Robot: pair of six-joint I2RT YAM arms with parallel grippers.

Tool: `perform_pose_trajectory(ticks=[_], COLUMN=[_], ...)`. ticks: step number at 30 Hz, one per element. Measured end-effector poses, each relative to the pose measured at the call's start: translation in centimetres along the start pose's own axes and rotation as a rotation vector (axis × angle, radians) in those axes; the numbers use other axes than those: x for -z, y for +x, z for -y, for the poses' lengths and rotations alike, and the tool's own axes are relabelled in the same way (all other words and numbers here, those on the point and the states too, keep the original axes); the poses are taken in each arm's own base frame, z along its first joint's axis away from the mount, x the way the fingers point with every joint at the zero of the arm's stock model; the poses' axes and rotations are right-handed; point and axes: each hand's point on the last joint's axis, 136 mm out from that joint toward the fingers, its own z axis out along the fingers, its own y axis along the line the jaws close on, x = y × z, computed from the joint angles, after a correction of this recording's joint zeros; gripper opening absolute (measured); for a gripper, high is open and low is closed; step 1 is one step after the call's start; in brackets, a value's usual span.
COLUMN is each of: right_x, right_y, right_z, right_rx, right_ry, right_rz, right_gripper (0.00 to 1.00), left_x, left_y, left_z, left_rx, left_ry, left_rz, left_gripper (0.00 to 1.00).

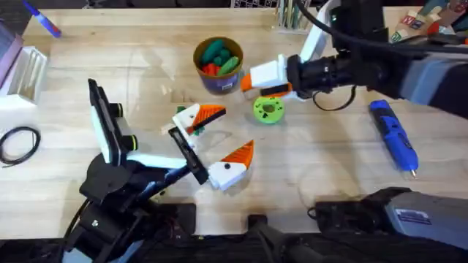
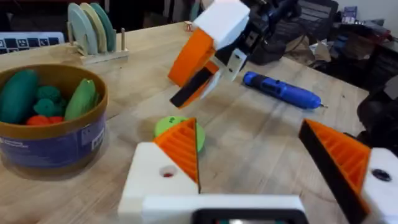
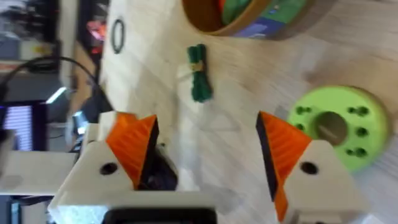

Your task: Pick up the gripper from the table and insert it into the empty holder that is missing its gripper. Then pick up a screw, insert it into the mounting hole, and use the screwdriver to tighten it. Finally, clean up the table by picking up the vegetable and placing it into the bucket.

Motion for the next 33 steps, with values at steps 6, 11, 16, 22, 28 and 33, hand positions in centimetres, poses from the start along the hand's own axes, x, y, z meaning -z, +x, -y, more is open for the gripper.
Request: perform_pose_trajectory(ticks=[6, 11, 16, 22, 28, 33], right_x=[2.9, 4.4, 4.9, 3.4, 1.3, -0.6], right_y=[0.2, 0.4, 1.0, 2.1, 3.4, 4.1], right_z=[3.9, 6.6, 7.6, 7.8, 8.1, 8.5], right_rx=[0.147, 0.192, 0.255, 0.384, 0.455, 0.492], right_ry=[0.361, 0.561, 0.641, 0.707, 0.738, 0.739], right_rz=[0.036, 0.034, -0.007, -0.09, -0.171, -0.213], right_gripper=[0.896, 0.896, 0.896, 0.775, 0.518, 0.512], left_x=[0.0, 0.0, 0.0, 0.0, 0.0, 0.0], left_y=[0.0, 0.0, 0.0, 0.0, 0.0, 0.0], left_z=[0.0, 0.0, 0.0, 0.0, 0.0, 0.0], left_rx=[0.0, 0.0, 0.0, 0.0, 0.0, 0.0], left_ry=[0.0, 0.0, 0.0, 0.0, 0.0, 0.0], left_rz=[0.0, 0.0, 0.0, 0.0, 0.0, 0.0], left_gripper=[0.987, 0.987, 0.987, 0.988, 0.987, 0.986])
